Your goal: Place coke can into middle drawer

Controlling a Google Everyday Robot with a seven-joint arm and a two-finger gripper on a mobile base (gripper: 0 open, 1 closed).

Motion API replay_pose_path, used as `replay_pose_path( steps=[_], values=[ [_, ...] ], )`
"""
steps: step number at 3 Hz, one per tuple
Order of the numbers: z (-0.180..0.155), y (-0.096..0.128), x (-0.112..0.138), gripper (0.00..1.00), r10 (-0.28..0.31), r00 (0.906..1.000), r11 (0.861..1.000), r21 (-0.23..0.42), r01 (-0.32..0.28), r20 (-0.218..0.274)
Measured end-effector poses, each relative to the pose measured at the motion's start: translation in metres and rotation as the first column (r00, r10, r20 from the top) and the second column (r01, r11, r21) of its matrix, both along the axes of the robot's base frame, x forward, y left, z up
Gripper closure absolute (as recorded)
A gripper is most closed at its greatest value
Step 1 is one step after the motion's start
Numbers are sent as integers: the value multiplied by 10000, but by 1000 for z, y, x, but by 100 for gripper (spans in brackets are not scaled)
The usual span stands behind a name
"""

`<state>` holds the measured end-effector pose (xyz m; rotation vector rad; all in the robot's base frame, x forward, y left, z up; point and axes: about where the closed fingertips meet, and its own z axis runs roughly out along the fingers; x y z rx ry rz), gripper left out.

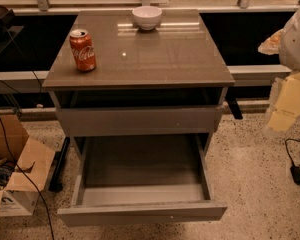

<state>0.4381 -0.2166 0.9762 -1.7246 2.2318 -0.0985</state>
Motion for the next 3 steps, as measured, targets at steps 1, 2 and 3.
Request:
replay_pose_path(
  steps=[1, 2, 3],
  values=[
    [1, 2, 1, 0, -4, 10000, 10000, 47, 4, 70],
    [3, 27, 10, 0, 71, 9987, 9989, 461, -94, 502],
    [0, 54, 17, 0, 443, 9957, 9890, 1373, -553, 815]
  ],
)
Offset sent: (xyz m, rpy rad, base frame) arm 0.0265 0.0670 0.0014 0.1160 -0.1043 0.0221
